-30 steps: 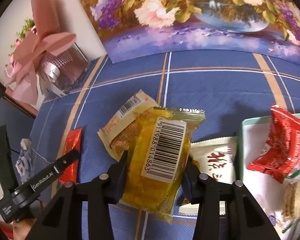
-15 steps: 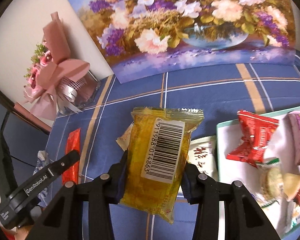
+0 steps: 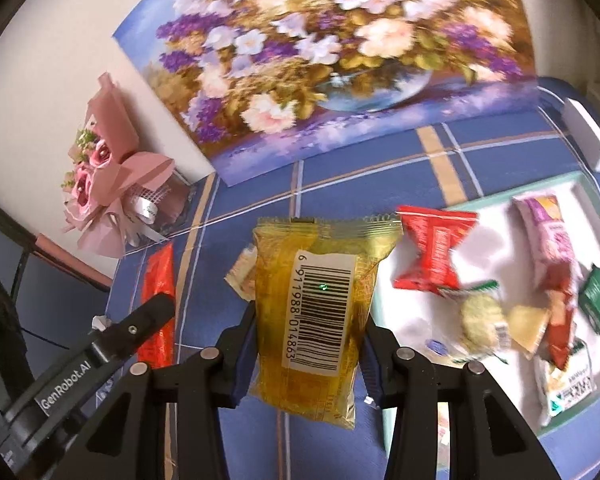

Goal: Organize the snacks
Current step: 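Carry both packets over the white tray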

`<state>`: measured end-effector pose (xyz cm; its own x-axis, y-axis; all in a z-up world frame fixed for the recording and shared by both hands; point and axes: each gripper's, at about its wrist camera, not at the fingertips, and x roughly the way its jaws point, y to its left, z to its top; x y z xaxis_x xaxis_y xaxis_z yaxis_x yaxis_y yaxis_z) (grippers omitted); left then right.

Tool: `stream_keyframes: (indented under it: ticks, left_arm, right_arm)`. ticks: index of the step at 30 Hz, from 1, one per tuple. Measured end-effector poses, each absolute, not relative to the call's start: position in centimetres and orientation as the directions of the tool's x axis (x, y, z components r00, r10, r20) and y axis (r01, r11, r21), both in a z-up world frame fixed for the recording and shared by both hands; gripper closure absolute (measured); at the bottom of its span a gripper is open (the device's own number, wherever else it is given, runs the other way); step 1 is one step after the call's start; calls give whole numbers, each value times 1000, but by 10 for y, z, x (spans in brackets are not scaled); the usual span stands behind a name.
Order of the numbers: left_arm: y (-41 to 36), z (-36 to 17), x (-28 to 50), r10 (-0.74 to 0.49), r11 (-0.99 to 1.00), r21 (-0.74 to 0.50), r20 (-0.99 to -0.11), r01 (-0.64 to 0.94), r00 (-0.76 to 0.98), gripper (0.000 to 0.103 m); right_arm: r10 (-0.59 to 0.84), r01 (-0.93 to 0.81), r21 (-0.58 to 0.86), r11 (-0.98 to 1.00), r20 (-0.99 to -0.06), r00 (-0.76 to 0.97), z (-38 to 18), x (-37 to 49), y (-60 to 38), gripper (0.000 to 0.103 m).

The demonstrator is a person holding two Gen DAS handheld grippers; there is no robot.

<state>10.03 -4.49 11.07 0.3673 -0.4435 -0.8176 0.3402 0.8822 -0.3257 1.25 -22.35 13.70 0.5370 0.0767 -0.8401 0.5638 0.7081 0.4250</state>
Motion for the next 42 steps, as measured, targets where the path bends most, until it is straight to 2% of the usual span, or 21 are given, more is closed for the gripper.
stream_keyframes:
  ticks: [10, 21, 30, 42]
  left_arm:
    - [-103, 100, 63, -451, 844, -291, -839, 451, 303, 54]
    - [-174, 55, 31, -430, 788, -269, -884, 554, 183, 54]
    - [-195, 41, 33, -423, 780, -263, -890, 567, 169, 54]
    - [-208, 26, 41, -440, 771, -274, -882, 574, 170, 54]
  right_arm:
    - [15, 669, 429, 607, -848, 529, 130, -43, -286, 56]
    - [-69, 789, 424, 446, -862, 502, 118, -106, -356, 56]
    - [-87, 842, 395, 367, -887, 454, 97, -134, -388, 56]
    - [-51, 859, 363, 360, -912, 407, 68, -128, -396, 56]
